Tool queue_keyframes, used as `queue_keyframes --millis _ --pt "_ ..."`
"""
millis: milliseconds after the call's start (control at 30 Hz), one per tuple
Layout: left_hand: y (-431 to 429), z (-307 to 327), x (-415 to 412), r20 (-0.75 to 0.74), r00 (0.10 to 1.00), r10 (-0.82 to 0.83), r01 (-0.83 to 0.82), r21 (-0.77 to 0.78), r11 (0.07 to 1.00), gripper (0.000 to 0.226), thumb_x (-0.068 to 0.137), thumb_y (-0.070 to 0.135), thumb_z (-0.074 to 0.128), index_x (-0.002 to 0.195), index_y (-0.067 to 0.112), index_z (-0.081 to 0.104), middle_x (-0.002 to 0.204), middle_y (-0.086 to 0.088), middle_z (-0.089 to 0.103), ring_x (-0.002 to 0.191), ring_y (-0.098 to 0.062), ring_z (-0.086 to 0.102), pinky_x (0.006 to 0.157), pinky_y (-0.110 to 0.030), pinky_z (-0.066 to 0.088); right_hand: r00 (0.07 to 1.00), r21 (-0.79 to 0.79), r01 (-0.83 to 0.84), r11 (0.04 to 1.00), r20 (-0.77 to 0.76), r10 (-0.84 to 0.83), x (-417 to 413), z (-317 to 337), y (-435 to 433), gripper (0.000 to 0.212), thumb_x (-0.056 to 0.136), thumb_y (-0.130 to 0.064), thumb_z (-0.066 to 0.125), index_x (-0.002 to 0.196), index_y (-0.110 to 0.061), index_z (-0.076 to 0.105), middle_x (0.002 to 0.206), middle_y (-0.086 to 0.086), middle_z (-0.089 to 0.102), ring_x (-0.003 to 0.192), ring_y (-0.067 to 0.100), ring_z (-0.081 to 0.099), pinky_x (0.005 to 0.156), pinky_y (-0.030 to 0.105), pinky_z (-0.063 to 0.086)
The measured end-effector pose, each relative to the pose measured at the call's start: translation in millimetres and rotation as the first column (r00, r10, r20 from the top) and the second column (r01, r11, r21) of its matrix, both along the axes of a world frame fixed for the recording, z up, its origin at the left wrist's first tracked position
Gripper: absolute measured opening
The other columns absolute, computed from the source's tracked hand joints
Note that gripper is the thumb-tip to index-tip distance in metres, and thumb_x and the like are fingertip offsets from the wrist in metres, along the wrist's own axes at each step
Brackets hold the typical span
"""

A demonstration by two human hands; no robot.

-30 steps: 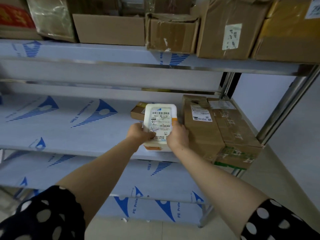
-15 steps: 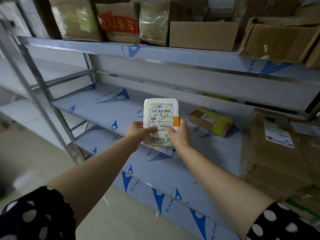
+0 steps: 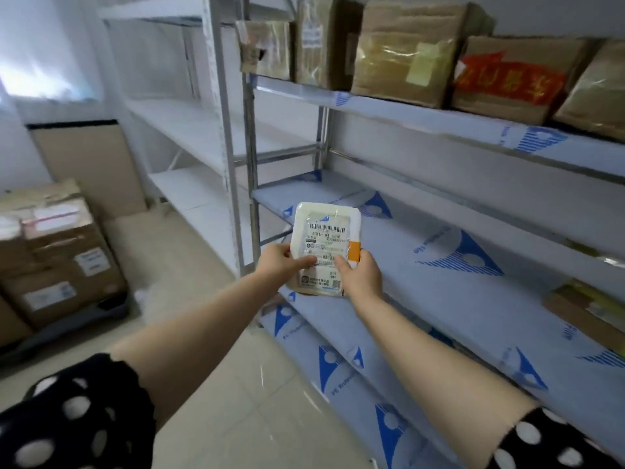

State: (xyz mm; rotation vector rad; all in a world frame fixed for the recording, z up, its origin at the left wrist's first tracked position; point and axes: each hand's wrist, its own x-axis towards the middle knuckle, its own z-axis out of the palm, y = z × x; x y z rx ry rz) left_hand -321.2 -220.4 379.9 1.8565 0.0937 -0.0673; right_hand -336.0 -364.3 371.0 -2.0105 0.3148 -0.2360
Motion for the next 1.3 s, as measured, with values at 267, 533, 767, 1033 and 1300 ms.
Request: queue_keyframes --millis 267,533,767,1033,1300 --pt "202 -14 30 -0.023 0.968 0.250 -0.249 0.031 0.968 0.030 0.078 0.017 0.078 0.105 0.005 0.069 0.097 -0.010 0.071 0.082 -0.020 0.066 0.069 -0.028 0.057 0.966 0.068 -0.254 0.965 -0.029 0.257 70 -19 200 0.029 0.090 -0.030 0.063 0.109 -0.010 0.053 0.103 0.002 0.064 0.093 0.023 0.063 0.081 0.038 0.053" --pt "327 -44 68 -0.090 0.883 0.460 -0.462 0.006 0.887 0.035 0.078 0.025 0.079 0.108 0.009 0.070 0.104 -0.007 0.072 0.093 -0.021 0.069 0.086 -0.040 0.056 0.877 -0.009 -0.478 0.879 -0.067 0.476 145 -43 332 0.033 0.091 -0.032 0.061 0.115 -0.011 0.054 0.105 0.002 0.063 0.093 0.022 0.060 0.076 0.030 0.047" --pt "425 -60 157 -0.134 0.789 0.599 -0.596 0.066 0.800 0.034 0.078 0.034 0.077 0.106 0.017 0.069 0.100 -0.001 0.073 0.089 -0.017 0.070 0.082 -0.041 0.058 0.787 0.074 -0.607 0.791 -0.086 0.611 253 -72 436 0.029 0.089 -0.030 0.062 0.113 -0.014 0.055 0.103 -0.002 0.064 0.090 0.018 0.062 0.068 0.026 0.049" --pt "517 -64 295 -0.165 0.720 0.675 -0.664 0.122 0.738 0.030 0.082 0.033 0.074 0.105 0.014 0.069 0.103 -0.003 0.072 0.091 -0.019 0.069 0.085 -0.040 0.056 0.681 0.166 -0.703 0.691 -0.121 0.722 398 -71 535 0.025 0.092 -0.026 0.059 0.114 -0.015 0.057 0.104 -0.001 0.064 0.083 0.013 0.060 0.060 0.021 0.043" --pt "609 -90 403 -0.227 0.653 0.722 -0.711 0.142 0.688 0.052 0.072 0.043 0.079 0.113 0.016 0.062 0.108 0.001 0.069 0.095 -0.016 0.066 0.085 -0.040 0.055 0.544 0.409 -0.699 0.587 -0.230 0.807 510 -87 628 0.031 0.091 -0.015 0.052 0.116 -0.033 0.051 0.110 -0.004 0.066 0.091 0.017 0.065 0.056 0.022 0.040"
